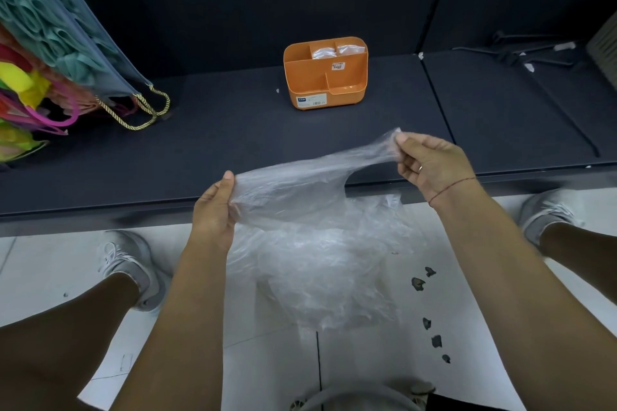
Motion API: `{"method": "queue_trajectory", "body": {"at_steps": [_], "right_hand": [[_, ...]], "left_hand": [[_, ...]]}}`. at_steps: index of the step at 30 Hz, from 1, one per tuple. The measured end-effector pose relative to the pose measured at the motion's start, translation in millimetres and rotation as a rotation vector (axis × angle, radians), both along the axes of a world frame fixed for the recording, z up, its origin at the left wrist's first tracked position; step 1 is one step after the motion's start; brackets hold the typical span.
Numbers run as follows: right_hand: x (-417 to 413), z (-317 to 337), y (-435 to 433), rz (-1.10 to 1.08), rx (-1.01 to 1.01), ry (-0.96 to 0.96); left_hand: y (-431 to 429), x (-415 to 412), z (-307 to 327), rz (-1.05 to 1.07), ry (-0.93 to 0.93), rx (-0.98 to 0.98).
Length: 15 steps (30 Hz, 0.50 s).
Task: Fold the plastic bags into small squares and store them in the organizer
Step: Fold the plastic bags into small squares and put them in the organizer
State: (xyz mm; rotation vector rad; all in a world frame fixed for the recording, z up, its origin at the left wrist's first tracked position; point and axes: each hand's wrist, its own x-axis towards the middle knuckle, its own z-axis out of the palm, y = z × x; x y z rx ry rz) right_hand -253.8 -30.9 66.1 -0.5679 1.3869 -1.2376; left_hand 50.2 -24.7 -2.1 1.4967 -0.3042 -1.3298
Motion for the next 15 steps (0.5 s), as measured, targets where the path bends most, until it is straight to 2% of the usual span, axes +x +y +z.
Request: {"method": "queue_trajectory", "body": {"at_steps": [4, 9, 15], "right_hand": [[-1.1, -8.6, -2.6, -0.091, 0.068, 0.173], [1.6, -17.2, -5.5, -0.206, -0.014, 0.098], [-5.6, -31.3, -23.6, -0.232, -0.037, 0.298]], "left_hand": [[0.0, -2.4, 0.8, -0.004, 0.004, -0.019], [0.3, -9.4, 3.3, -0.024, -0.039, -0.037], [-14.6, -13.5, 7.9, 0.012, -0.121, -0.052]]}}
